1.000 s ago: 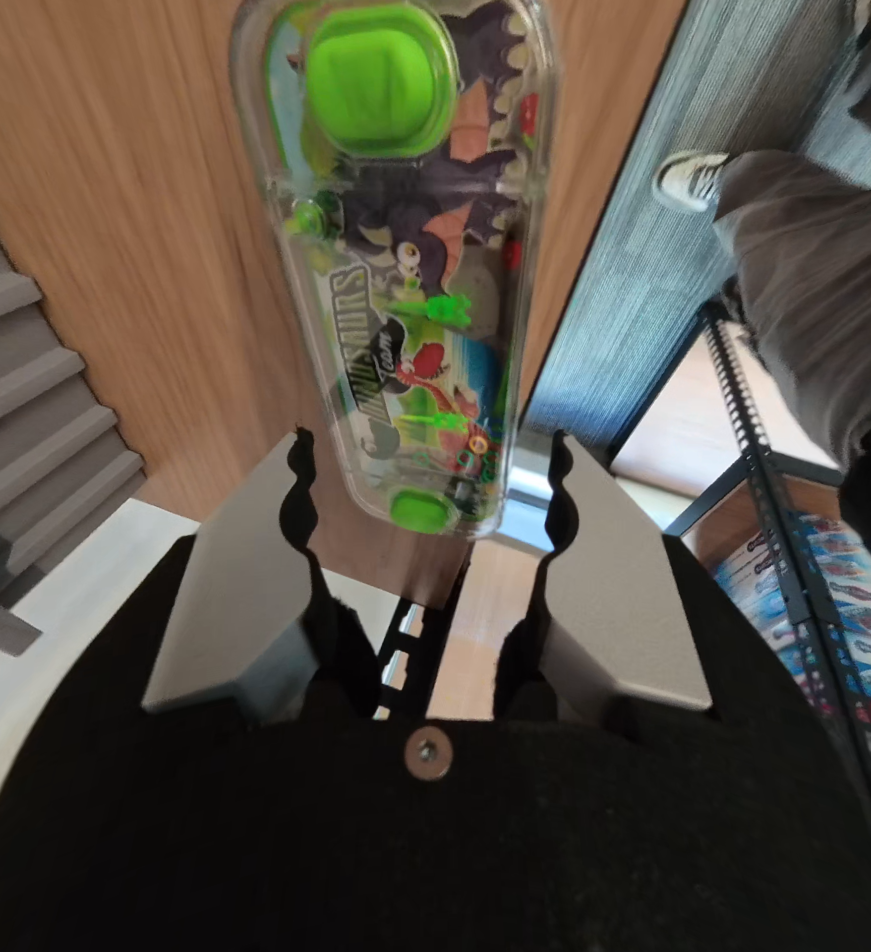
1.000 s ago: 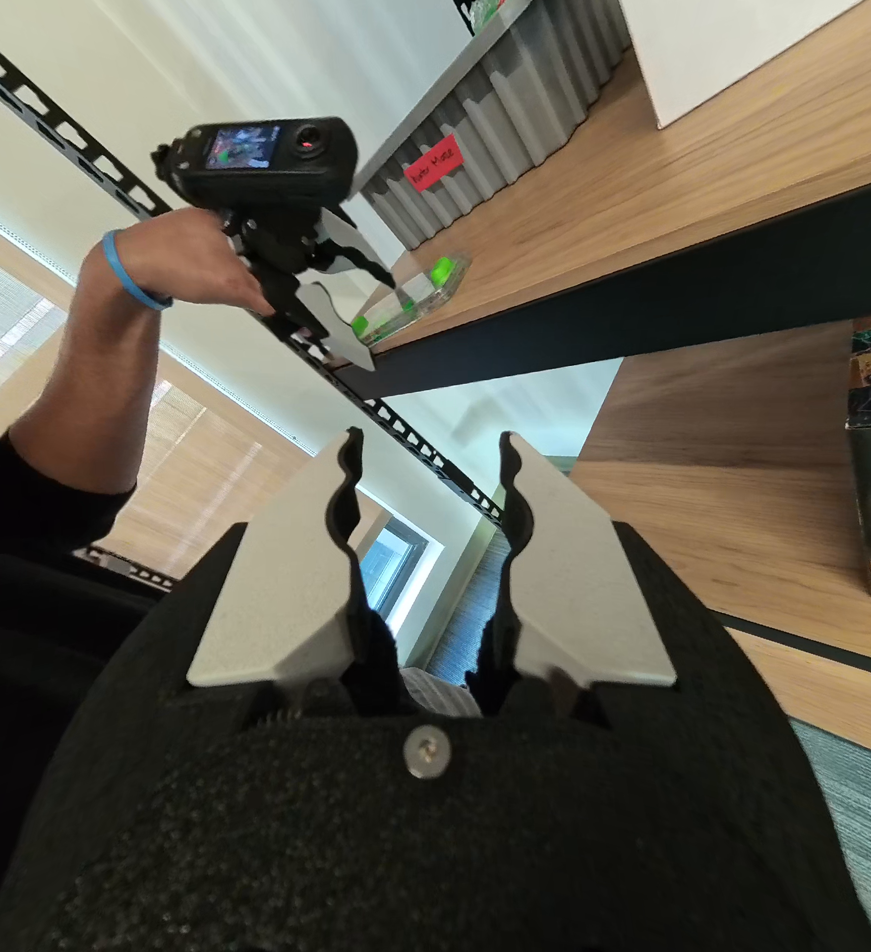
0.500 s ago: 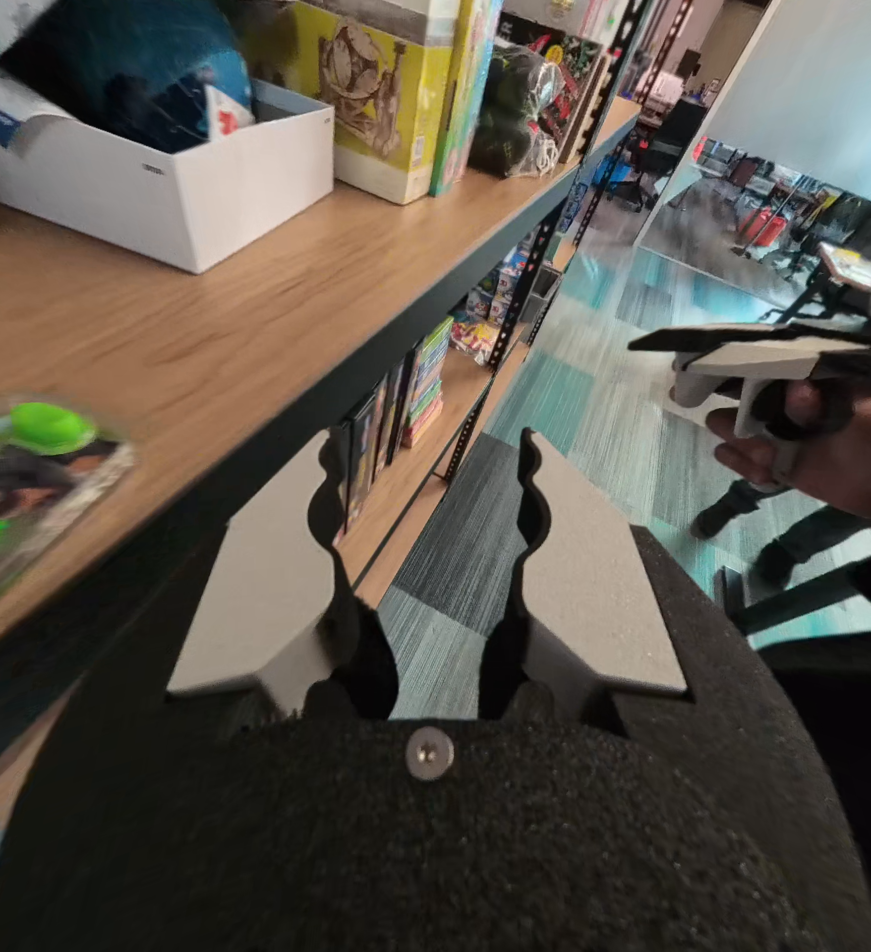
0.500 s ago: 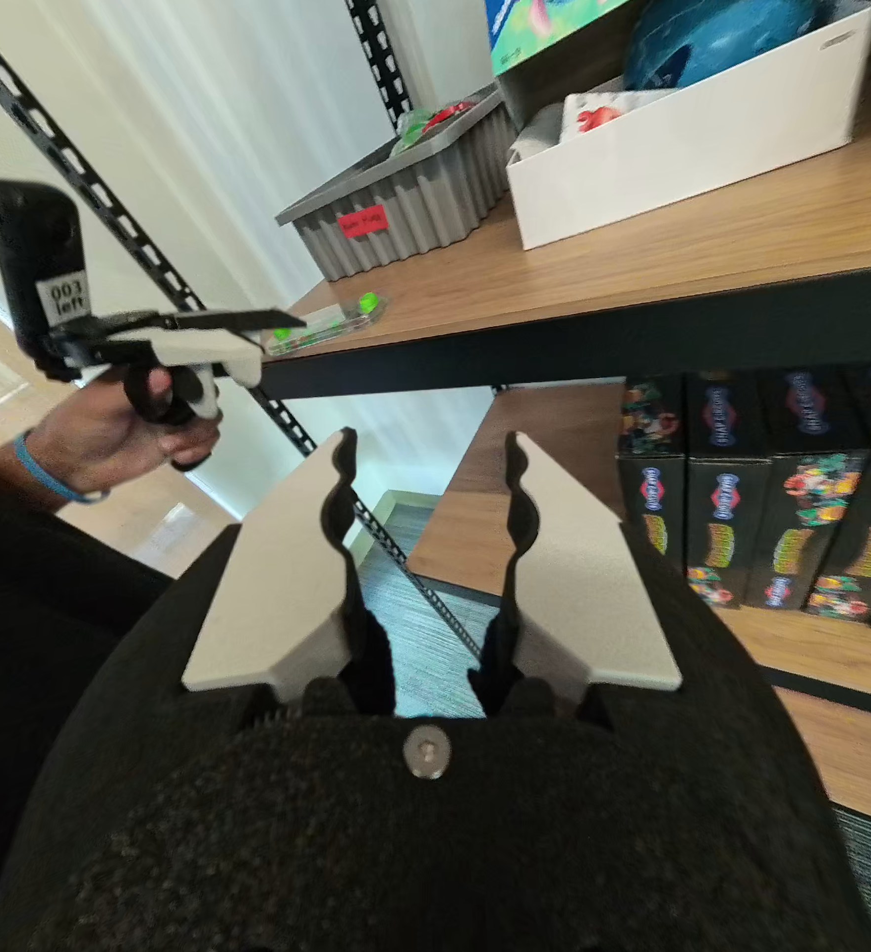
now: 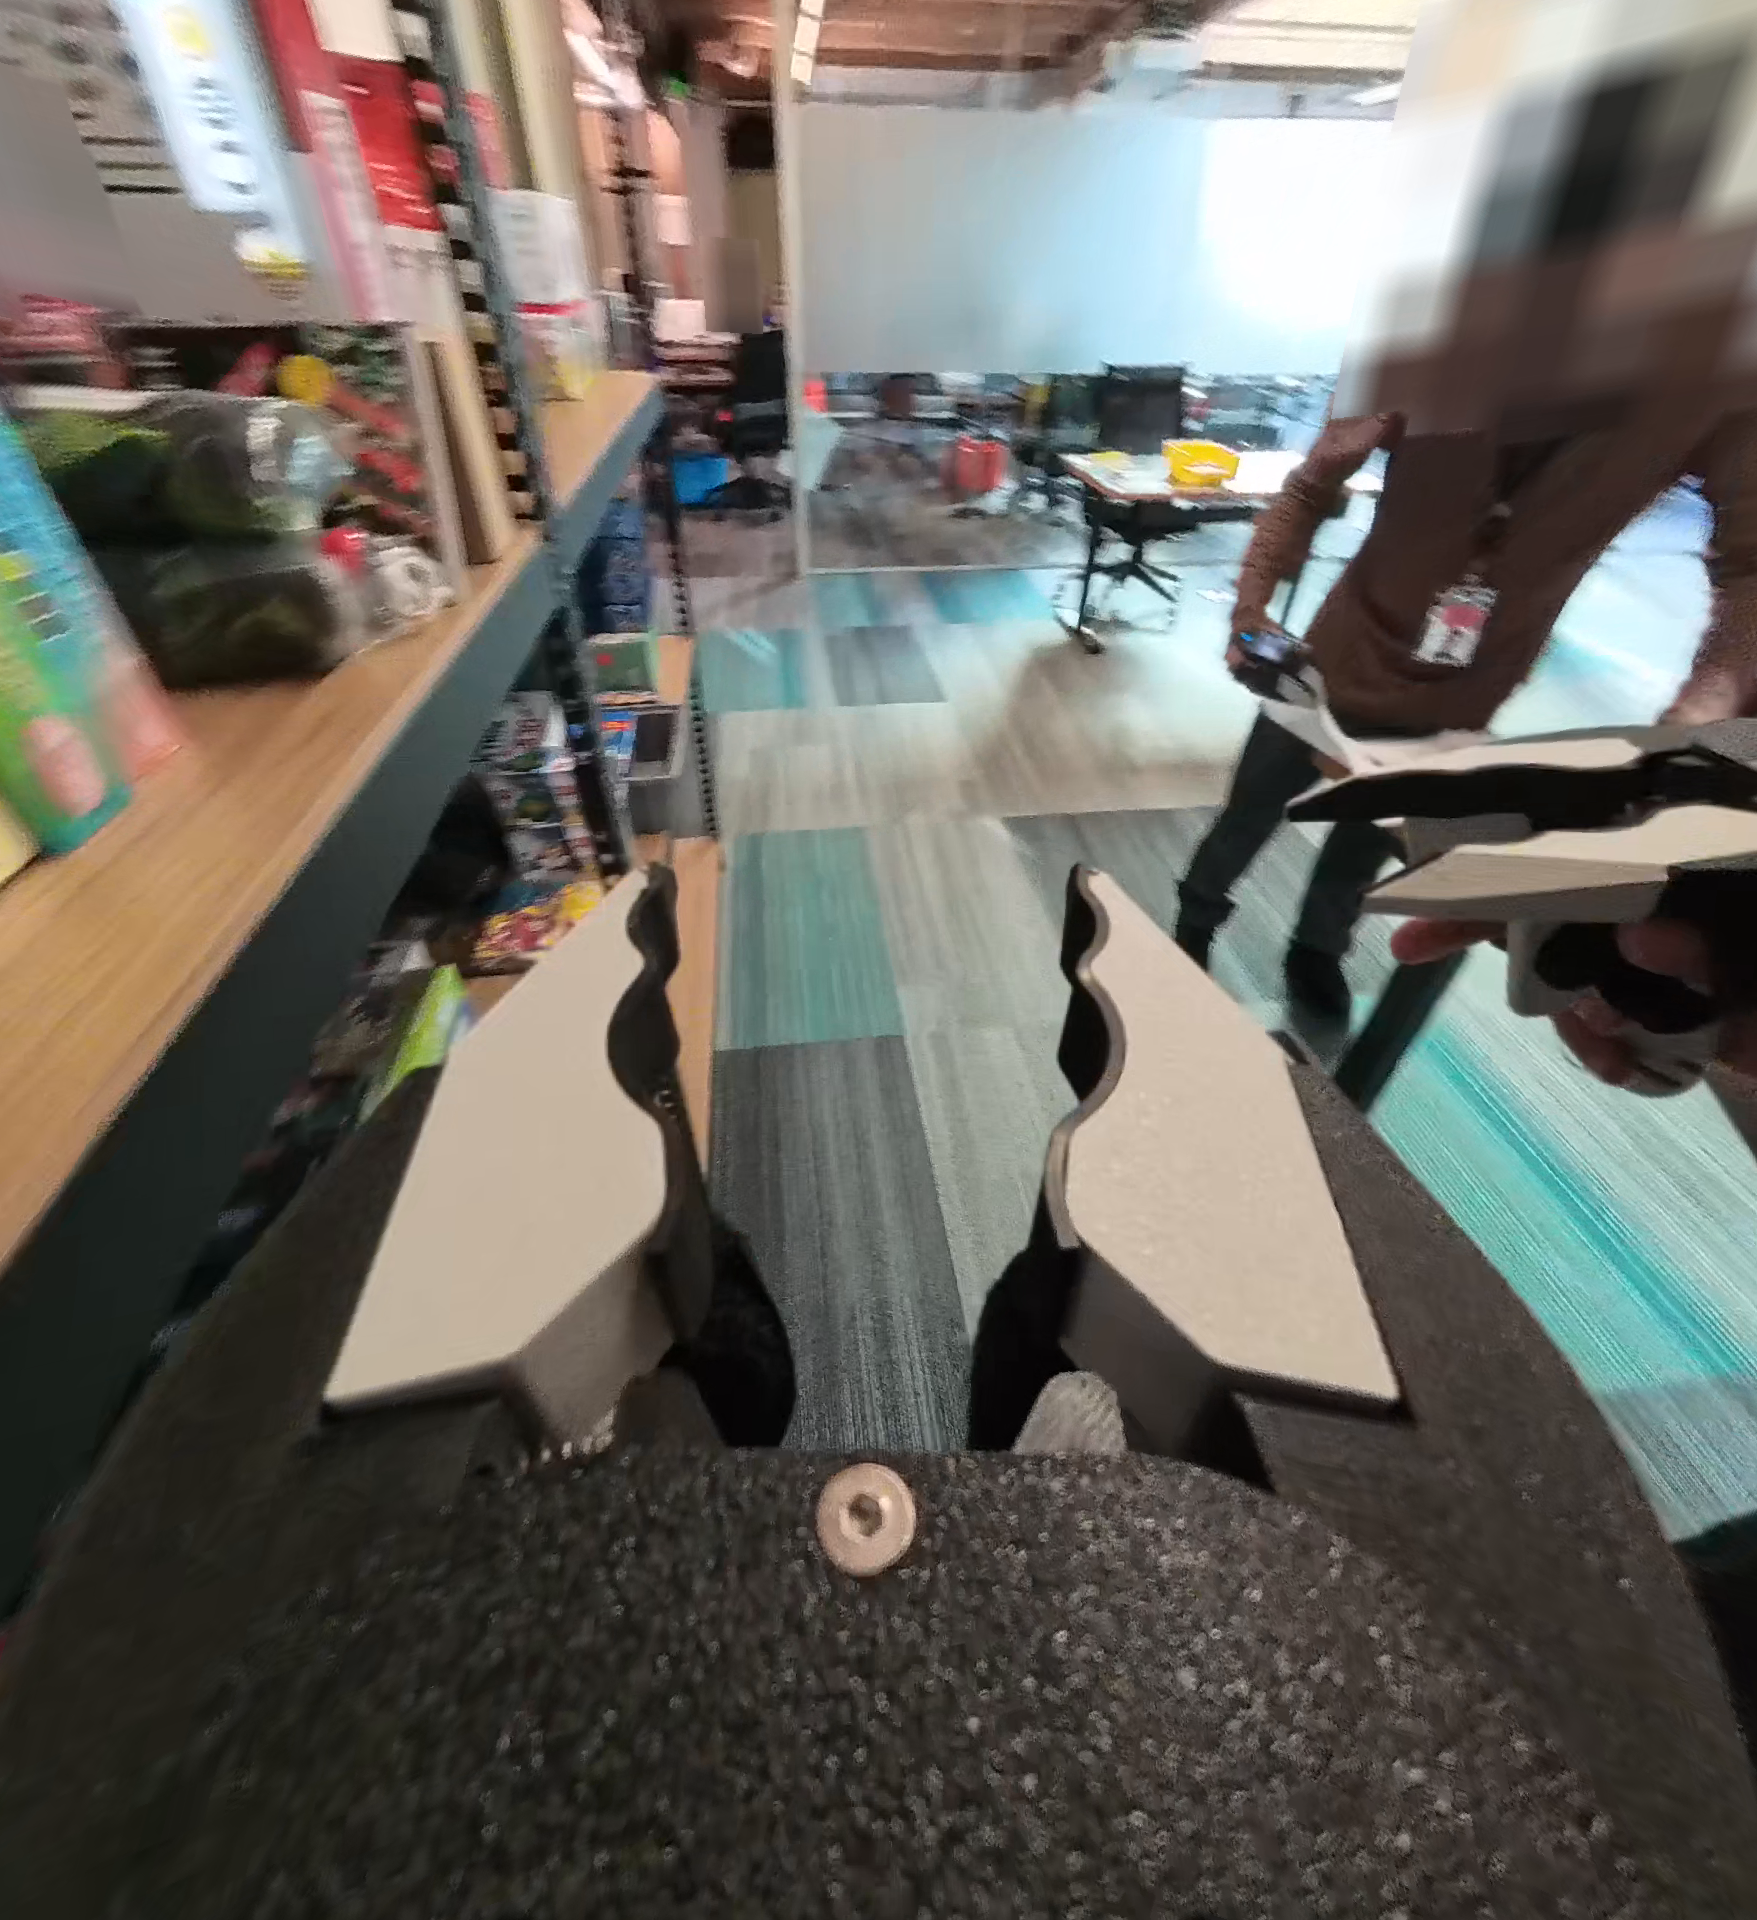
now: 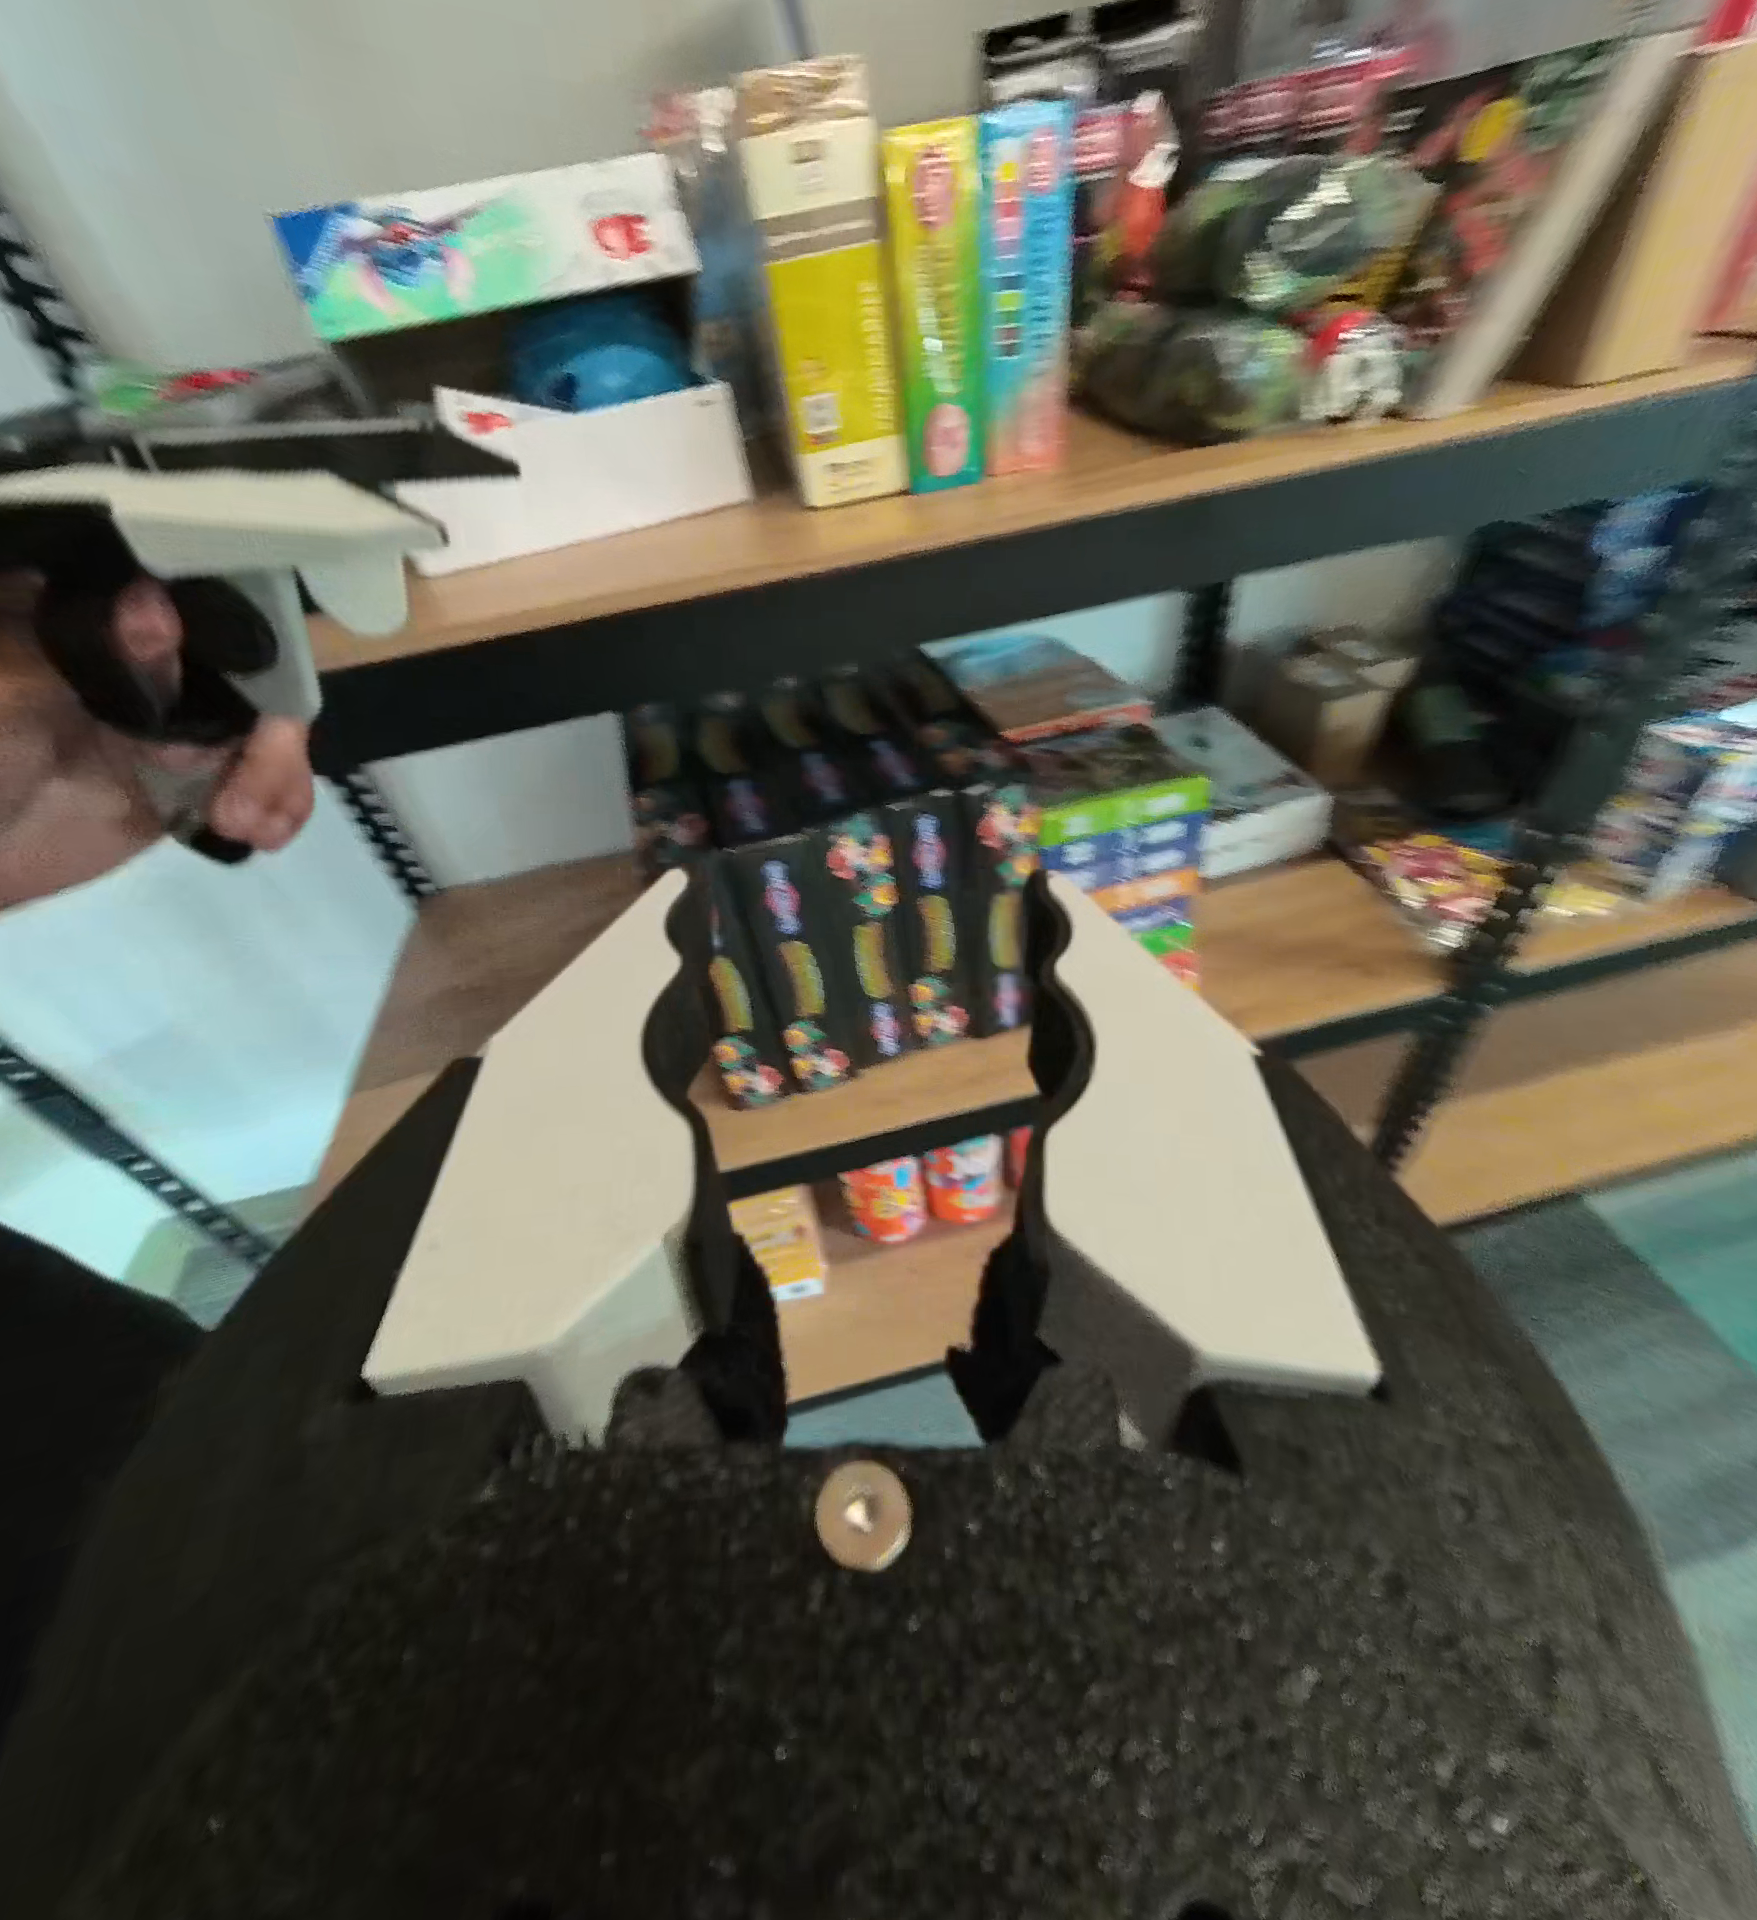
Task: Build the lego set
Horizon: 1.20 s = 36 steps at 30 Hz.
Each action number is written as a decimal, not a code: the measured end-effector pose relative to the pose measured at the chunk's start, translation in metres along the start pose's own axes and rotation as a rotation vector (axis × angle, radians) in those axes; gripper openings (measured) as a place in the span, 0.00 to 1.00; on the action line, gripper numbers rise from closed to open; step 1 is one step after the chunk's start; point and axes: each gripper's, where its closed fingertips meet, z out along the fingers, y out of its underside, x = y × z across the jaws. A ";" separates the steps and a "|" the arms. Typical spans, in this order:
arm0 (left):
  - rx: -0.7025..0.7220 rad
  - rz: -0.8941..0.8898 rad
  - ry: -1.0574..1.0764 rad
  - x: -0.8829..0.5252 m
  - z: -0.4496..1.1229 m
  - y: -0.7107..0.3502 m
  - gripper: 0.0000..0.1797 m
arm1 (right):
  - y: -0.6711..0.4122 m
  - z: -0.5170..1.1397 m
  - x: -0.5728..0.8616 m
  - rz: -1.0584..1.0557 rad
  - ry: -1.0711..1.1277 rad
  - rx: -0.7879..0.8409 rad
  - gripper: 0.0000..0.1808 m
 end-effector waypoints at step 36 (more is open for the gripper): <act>-0.265 0.149 0.343 -0.040 0.331 0.075 0.33 | 0.029 0.071 0.279 0.237 0.410 -0.060 0.31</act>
